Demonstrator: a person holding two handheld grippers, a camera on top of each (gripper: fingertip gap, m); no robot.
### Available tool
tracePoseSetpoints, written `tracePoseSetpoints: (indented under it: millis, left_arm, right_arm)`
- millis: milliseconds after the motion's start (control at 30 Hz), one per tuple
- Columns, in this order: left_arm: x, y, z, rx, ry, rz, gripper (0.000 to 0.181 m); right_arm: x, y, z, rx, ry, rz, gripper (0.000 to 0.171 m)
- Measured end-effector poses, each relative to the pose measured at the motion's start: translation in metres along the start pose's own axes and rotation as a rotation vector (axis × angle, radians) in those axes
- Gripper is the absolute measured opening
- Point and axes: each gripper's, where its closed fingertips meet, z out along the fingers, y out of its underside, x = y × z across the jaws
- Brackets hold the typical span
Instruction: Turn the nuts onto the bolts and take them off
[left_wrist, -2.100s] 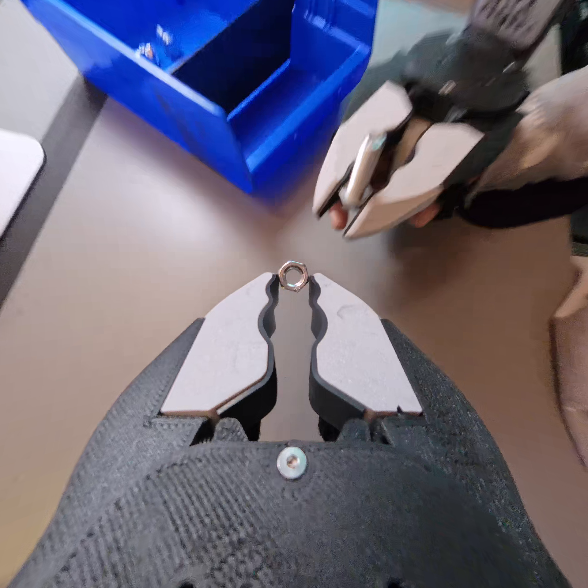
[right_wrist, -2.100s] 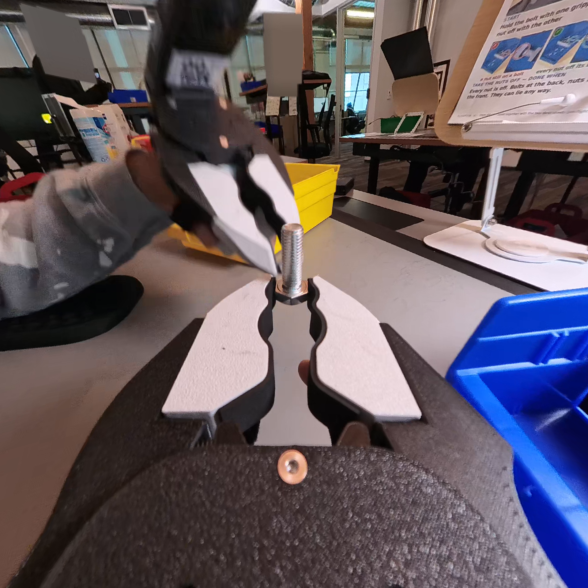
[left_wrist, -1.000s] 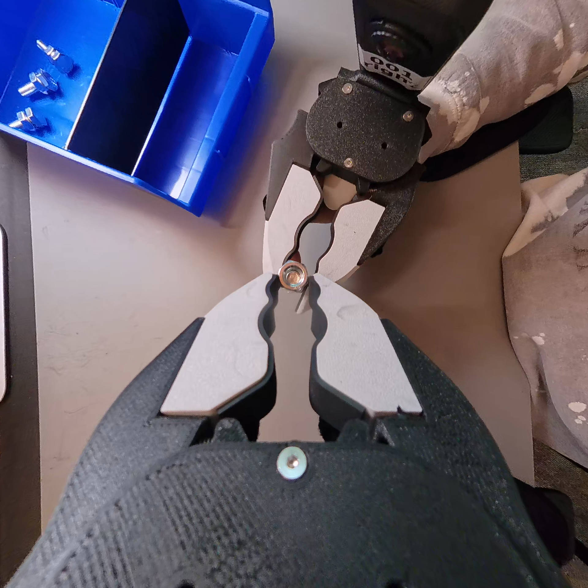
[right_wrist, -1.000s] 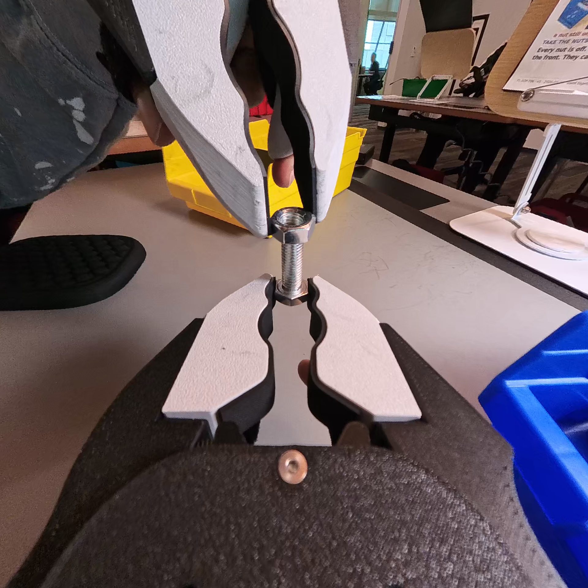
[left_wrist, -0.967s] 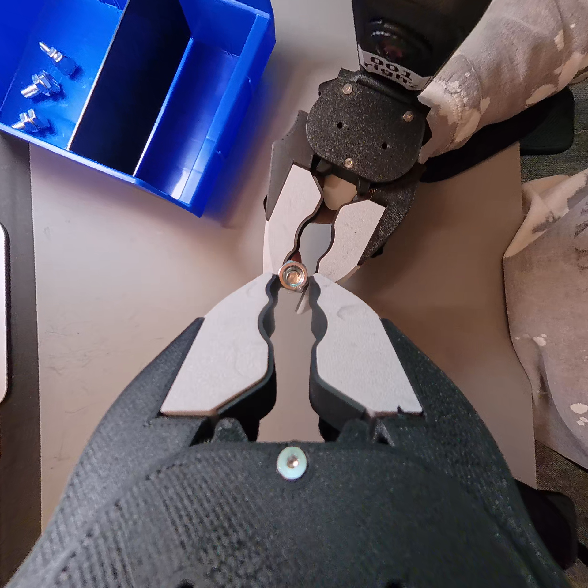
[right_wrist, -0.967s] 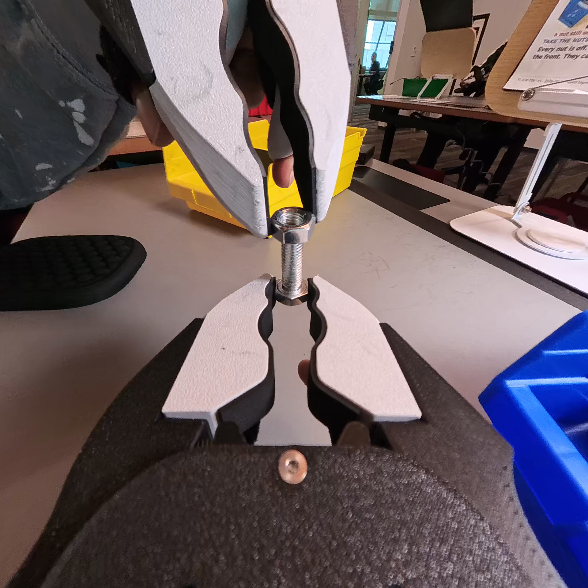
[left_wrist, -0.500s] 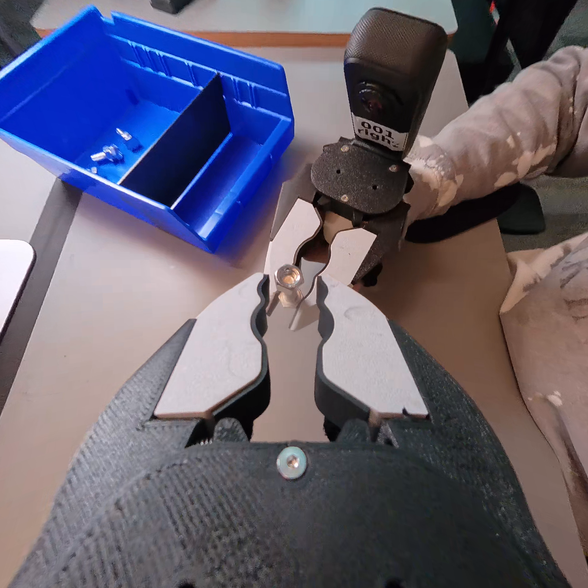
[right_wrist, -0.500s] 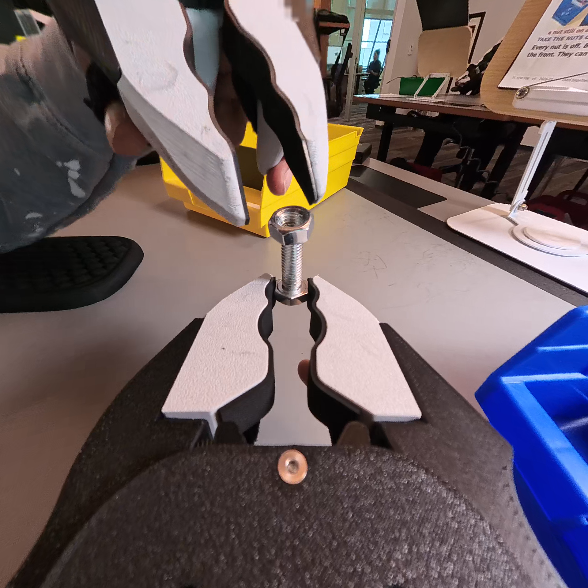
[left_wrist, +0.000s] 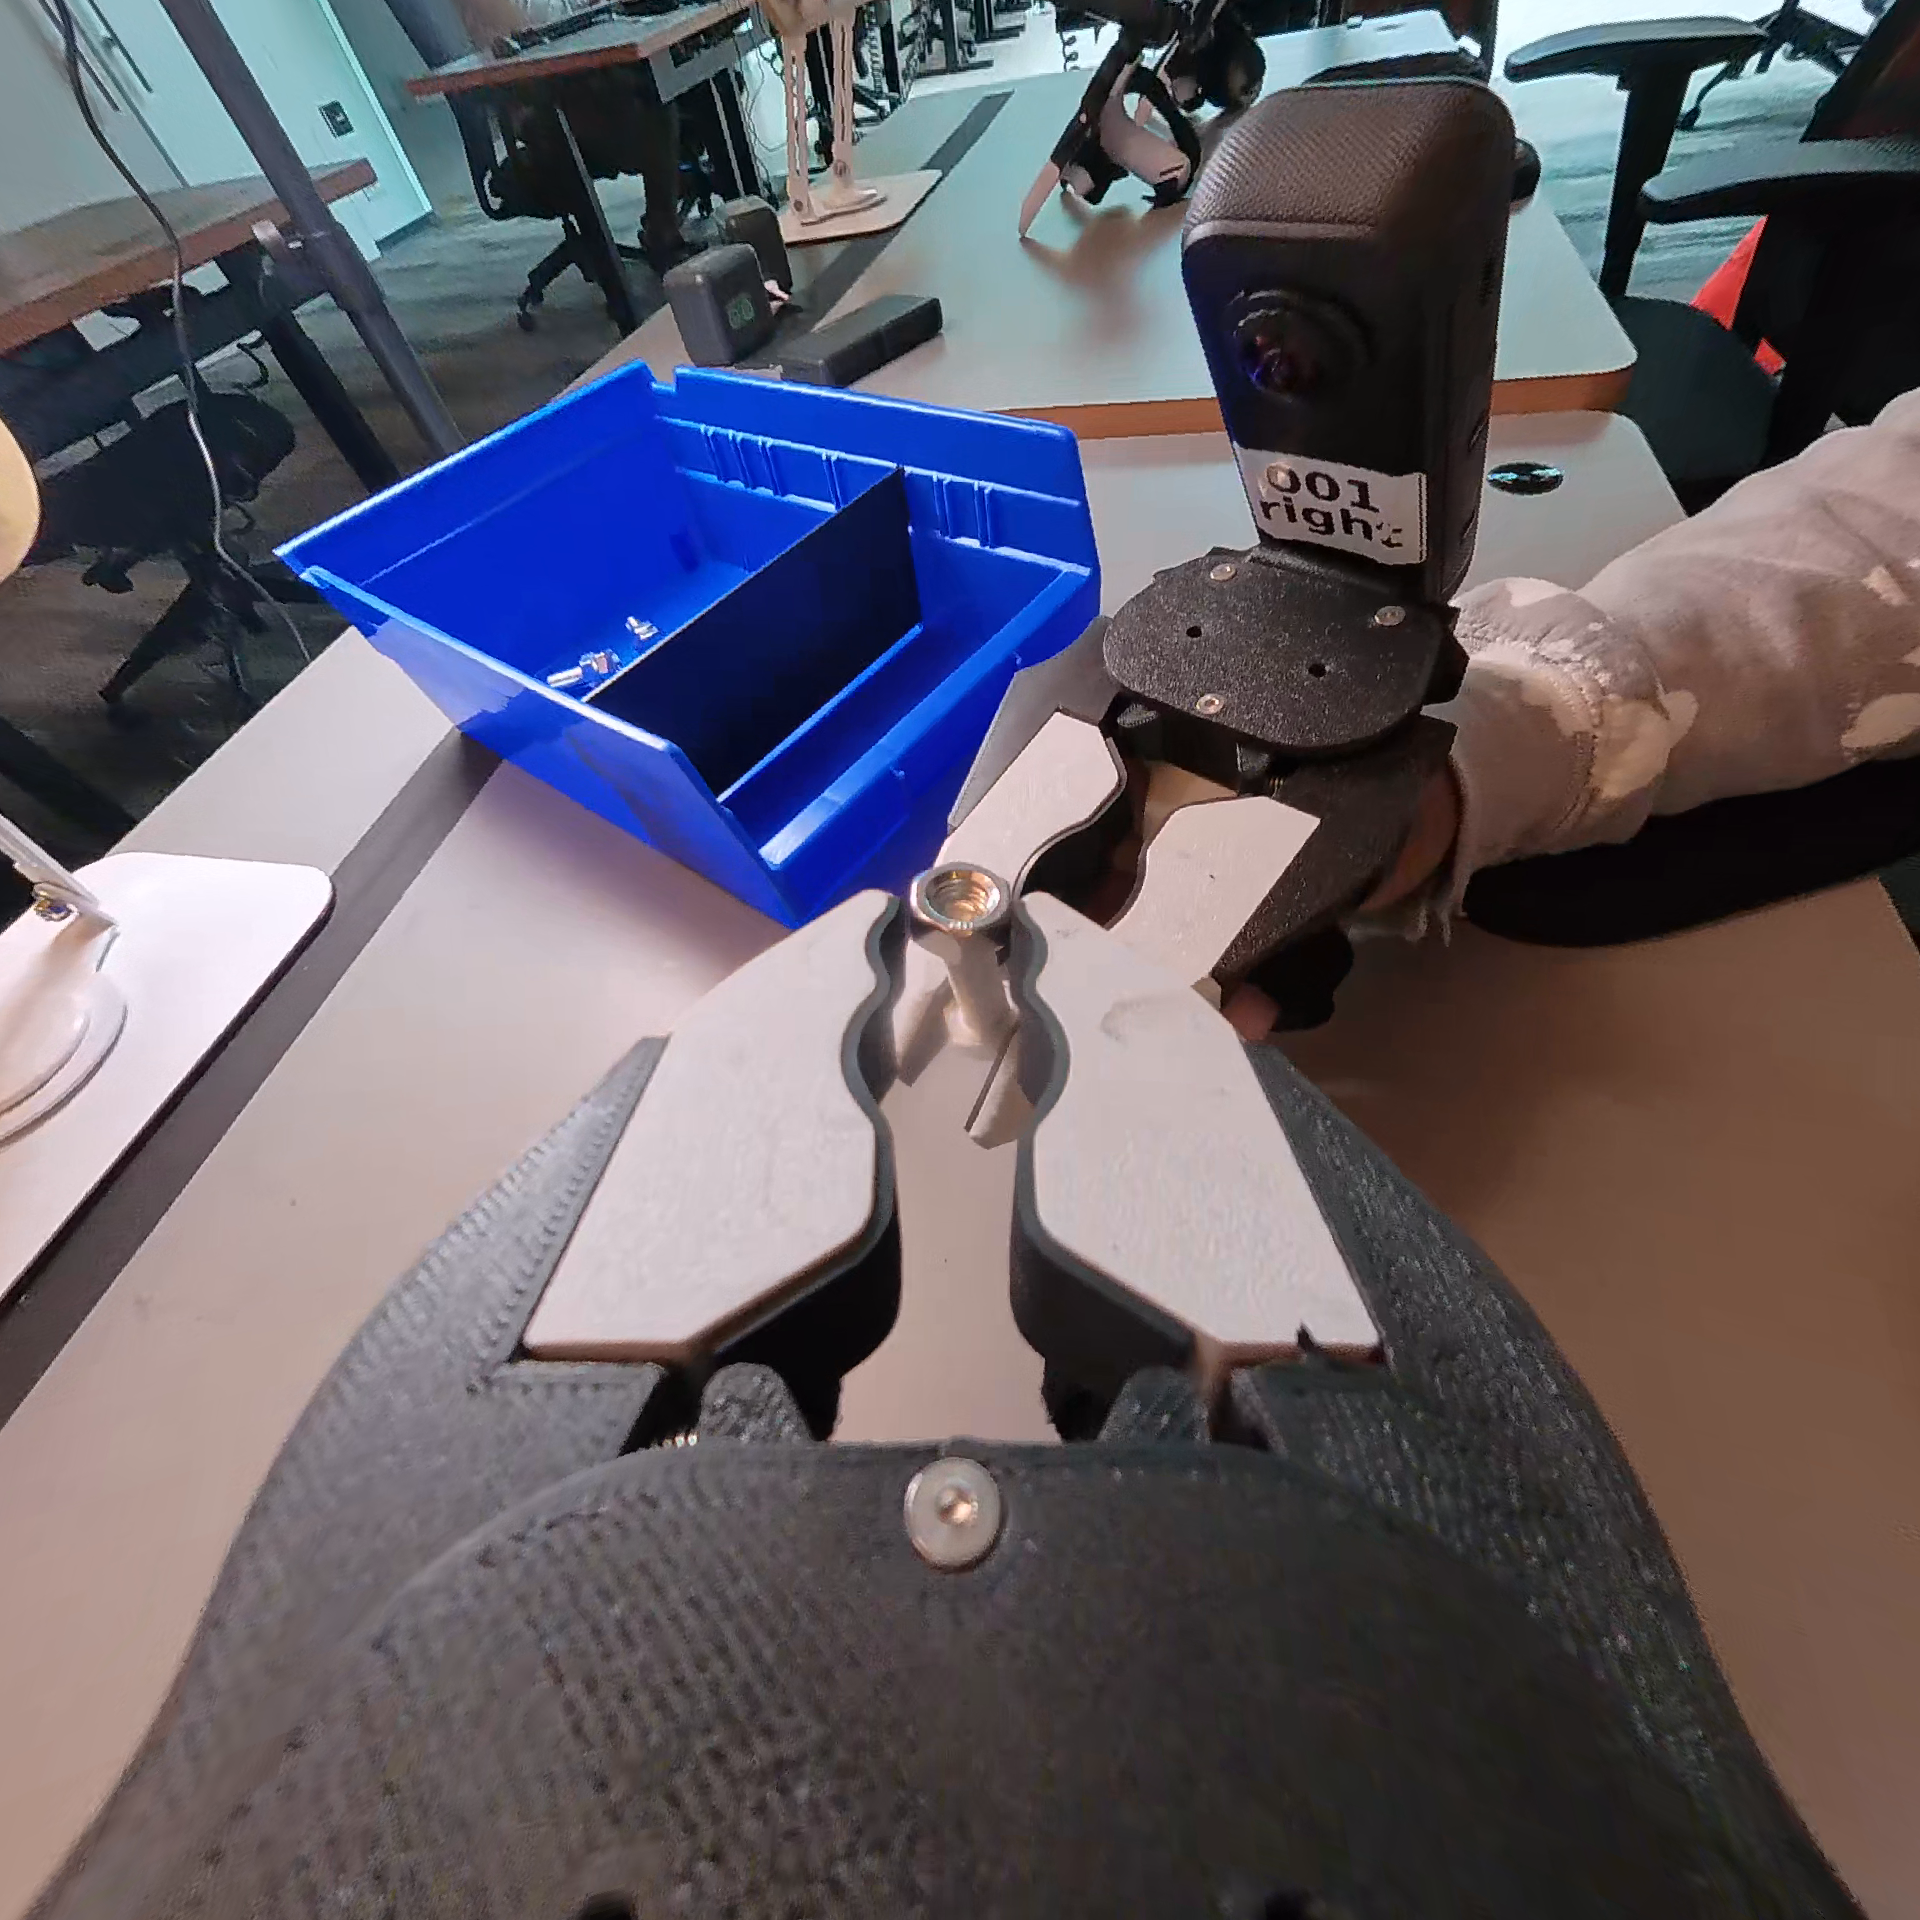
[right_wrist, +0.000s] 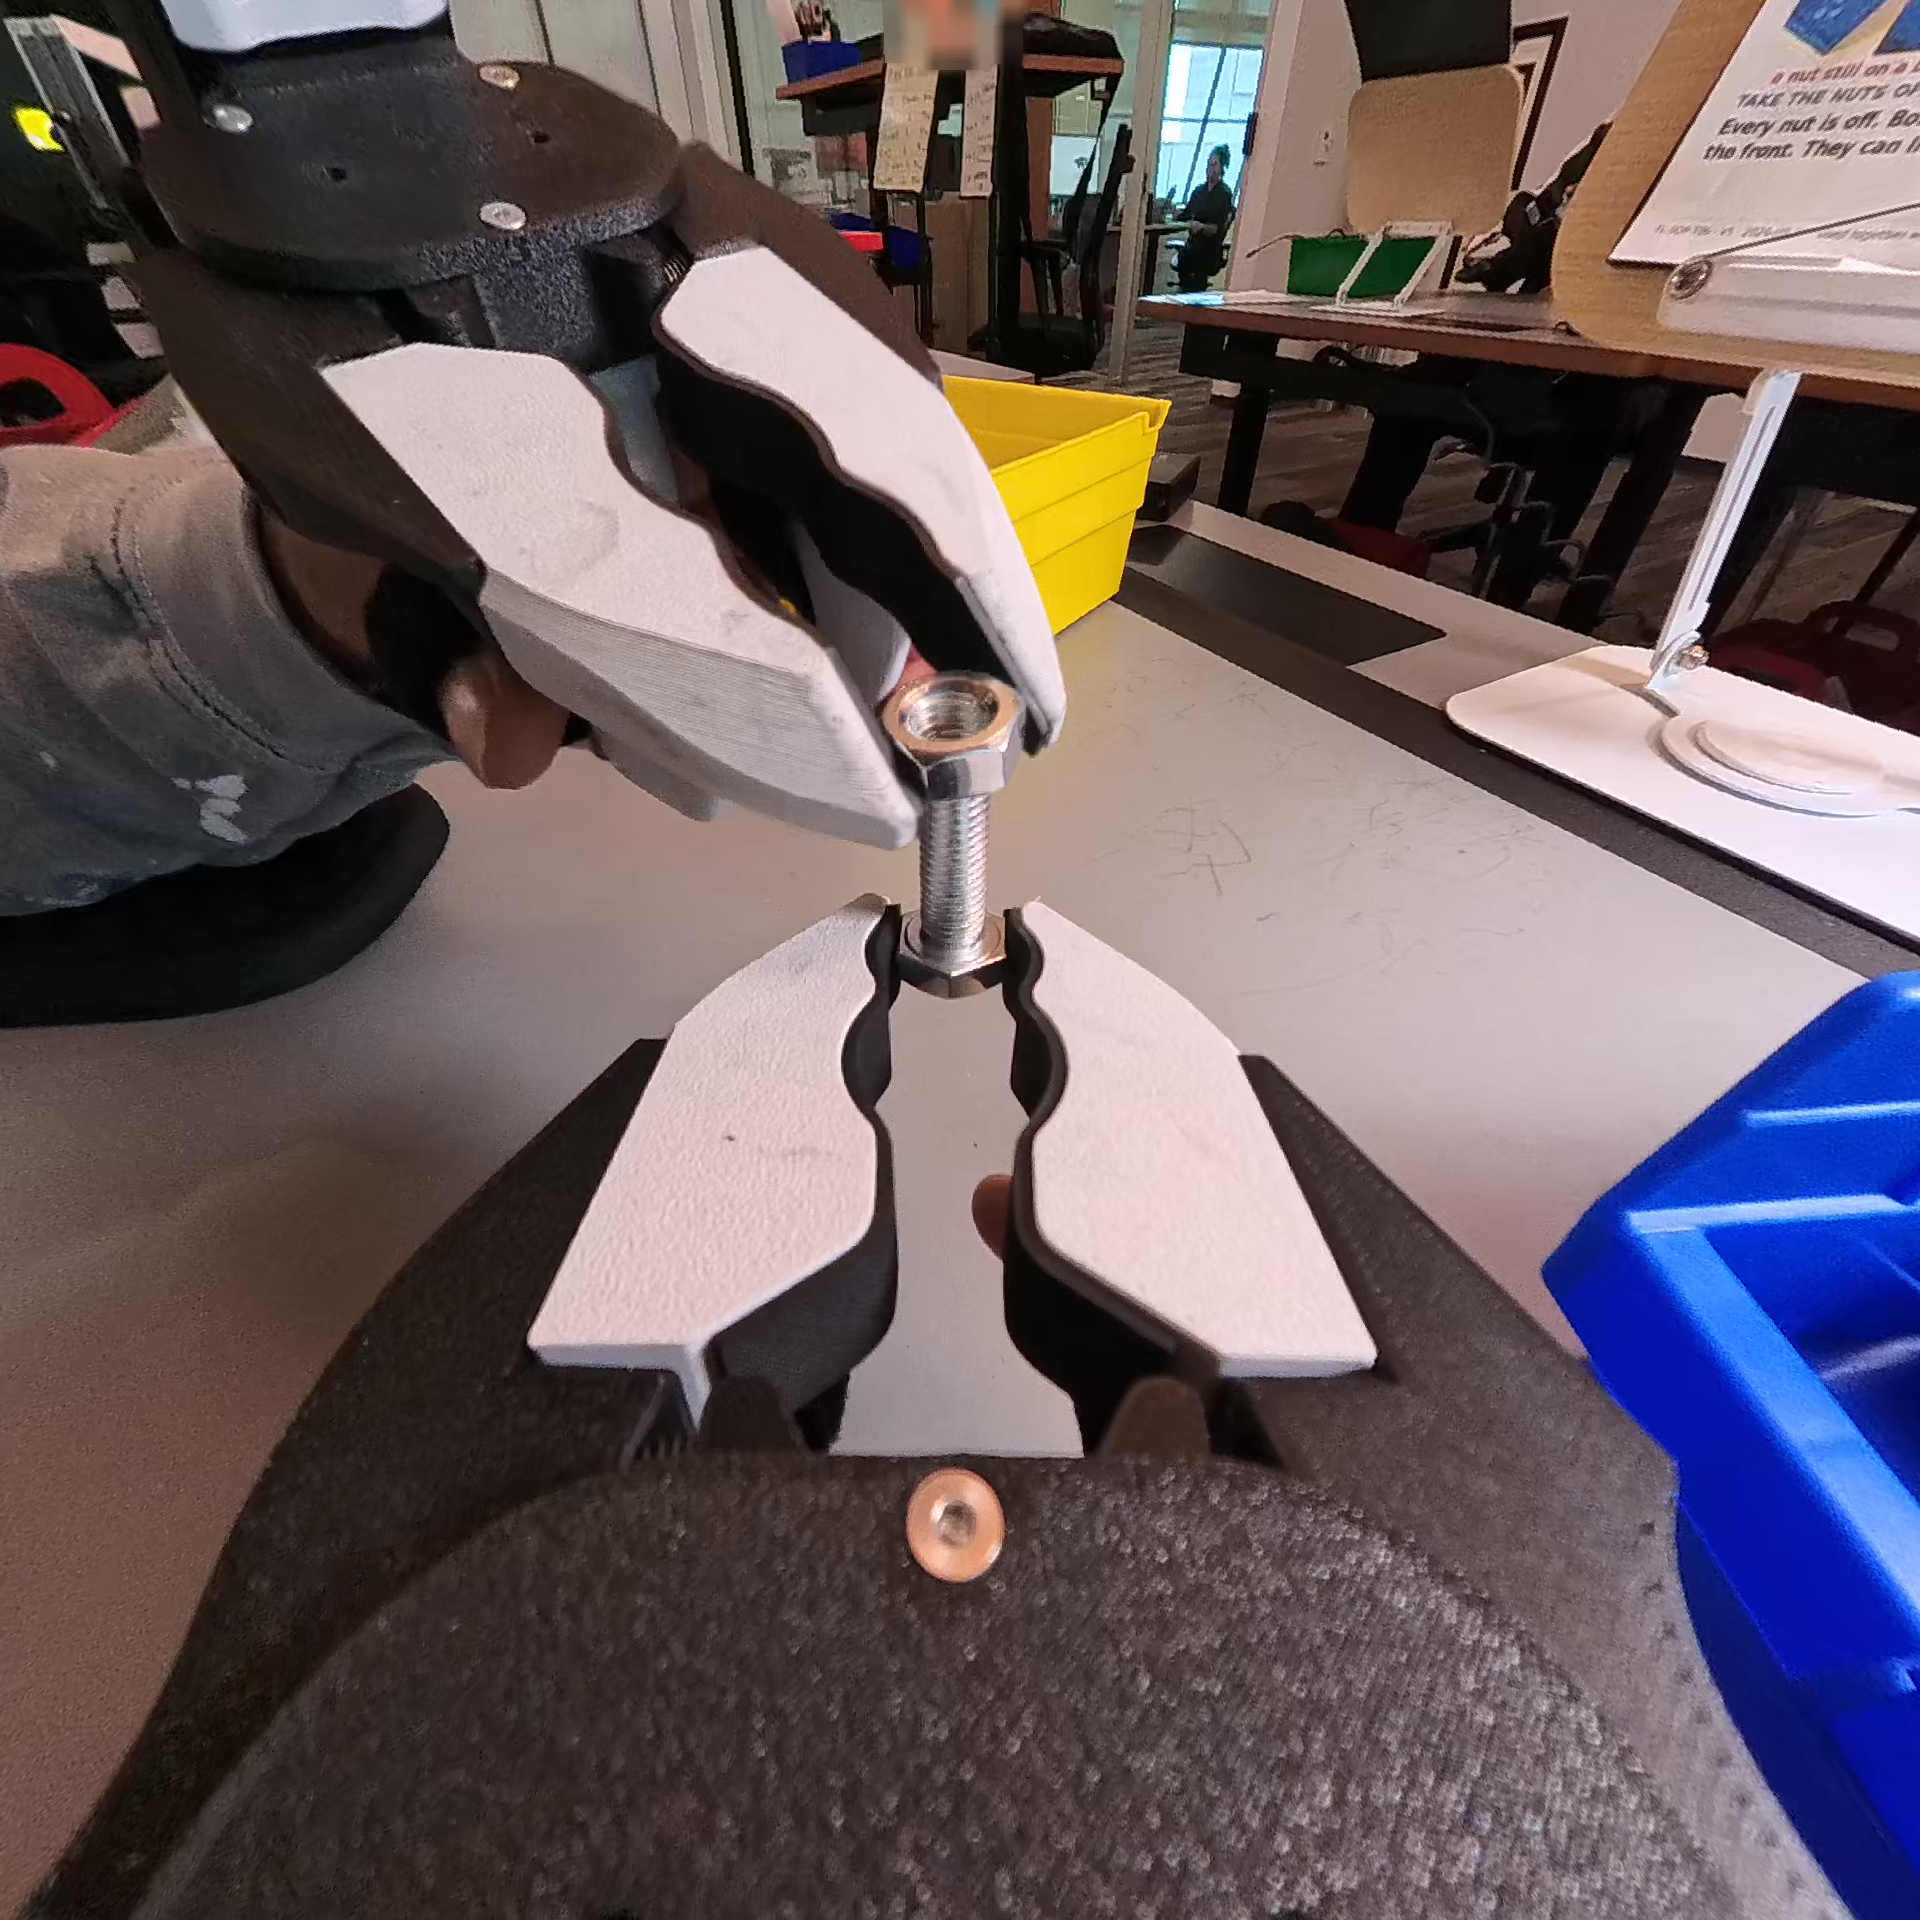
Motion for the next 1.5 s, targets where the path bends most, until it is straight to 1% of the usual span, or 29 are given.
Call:
tracePoseSetpoints:
  millis: [100,267,400,633,867,1333,1500]
  left_arm:
    - [0.000,-0.003,0.001,0.045,0.004,-0.027,0.018]
    - [0.002,-0.008,0.000,0.128,0.059,-0.155,0.018]
    - [0.003,-0.009,0.000,0.149,0.091,-0.199,0.018]
    - [0.003,-0.003,0.001,0.100,0.071,-0.128,0.018]
    - [0.001,0.008,-0.001,-0.024,0.046,-0.053,0.018]
    - [0.005,0.013,-0.004,-0.064,0.114,-0.092,0.018]
    - [0.011,0.015,-0.009,-0.104,0.185,-0.068,0.018]
  right_arm:
    - [0.001,-0.002,-0.001,0.011,0.000,0.003,0.018]
    - [0.000,-0.006,-0.003,0.043,-0.001,-0.005,0.018]
    - [0.000,-0.008,-0.004,0.054,-0.007,-0.003,0.018]
    - [0.000,-0.003,-0.002,0.022,-0.012,-0.001,0.018]
    - [0.001,0.007,0.001,-0.054,0.016,-0.036,0.018]
    - [-0.004,0.009,0.004,-0.060,-0.004,-0.055,0.018]
    - [-0.012,0.010,0.005,-0.054,-0.050,-0.067,0.018]
